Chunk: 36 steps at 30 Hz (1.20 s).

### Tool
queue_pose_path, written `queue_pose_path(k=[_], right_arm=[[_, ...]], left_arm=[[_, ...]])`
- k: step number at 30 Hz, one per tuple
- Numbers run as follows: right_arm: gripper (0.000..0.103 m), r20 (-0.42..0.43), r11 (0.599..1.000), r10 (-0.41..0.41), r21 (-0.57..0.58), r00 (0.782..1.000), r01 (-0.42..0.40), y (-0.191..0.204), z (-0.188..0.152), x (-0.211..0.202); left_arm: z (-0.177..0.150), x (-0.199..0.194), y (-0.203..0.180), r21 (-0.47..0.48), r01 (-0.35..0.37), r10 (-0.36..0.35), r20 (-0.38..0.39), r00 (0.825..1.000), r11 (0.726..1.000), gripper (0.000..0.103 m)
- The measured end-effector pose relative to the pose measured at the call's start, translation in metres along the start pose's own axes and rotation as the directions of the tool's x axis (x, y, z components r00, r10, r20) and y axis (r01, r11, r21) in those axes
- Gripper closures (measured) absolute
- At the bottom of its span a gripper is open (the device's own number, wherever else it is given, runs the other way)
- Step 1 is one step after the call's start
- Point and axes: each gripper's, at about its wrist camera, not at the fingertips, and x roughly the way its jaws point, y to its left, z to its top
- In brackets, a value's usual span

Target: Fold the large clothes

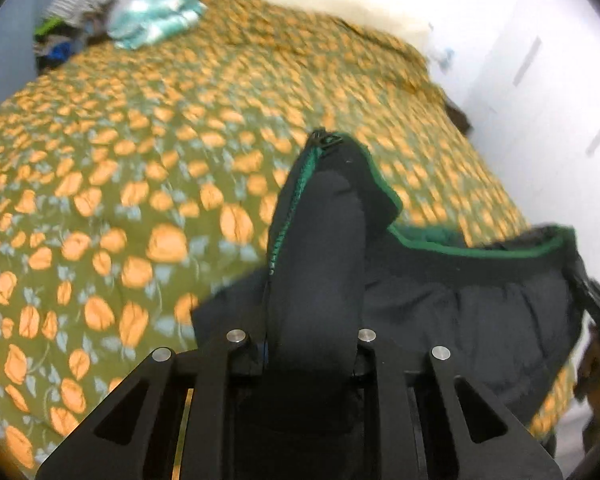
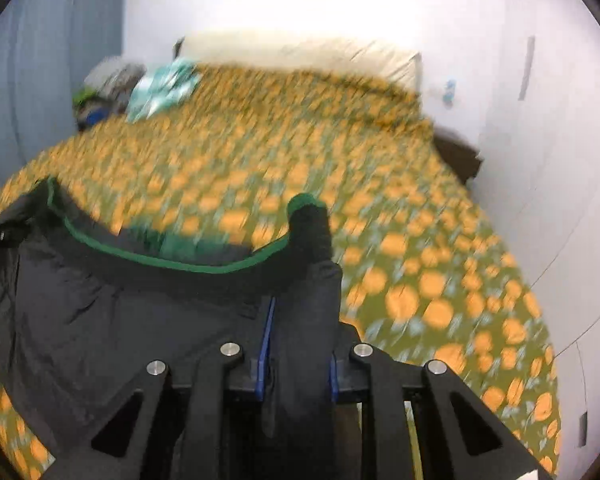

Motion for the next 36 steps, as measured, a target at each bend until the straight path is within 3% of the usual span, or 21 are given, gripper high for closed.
queue_pose_path(k=[4,7,10,14,24,36], right_arm=[[0.082,-0.097,0.993,-0.017,0.111,0.995,0.027,-0.011,-0.014,0.072],[0.079,-0.241,0.982,0.008,0.183,0.971,0.038,-0.015,-0.056,0.133],[0.077,-0.198,0.982,0.012,0.187,0.98,0.026,-0.014,-0.072,0.147],[0.076,-0.174,0.974,0.049,0.228,0.984,-0.008,-0.02,-0.083,0.159],[0.076,-0.106,0.96,0.066,0.278,0.992,-0.034,-0.021,-0.093,0.175],[0.076,-0.072,0.952,0.08,0.3,0.994,-0.055,-0.024,-0.099,0.18]], left_arm=[[-0.01,0.07,0.011,-0.056,-0.111,0.109,-0.033,0.993,0.992,0.078],[-0.033,0.108,0.021,-0.054,-0.148,0.145,-0.057,0.988,0.988,0.06],[-0.042,0.112,0.027,-0.072,-0.15,0.148,-0.025,0.989,0.986,0.049],[-0.05,0.119,0.038,-0.106,-0.098,0.099,-0.001,0.995,0.989,0.045],[-0.056,0.135,0.049,-0.166,-0.009,0.017,0.045,0.999,0.986,0.043],[-0.06,0.138,0.054,-0.179,0.014,-0.002,0.065,0.998,0.984,0.043]])
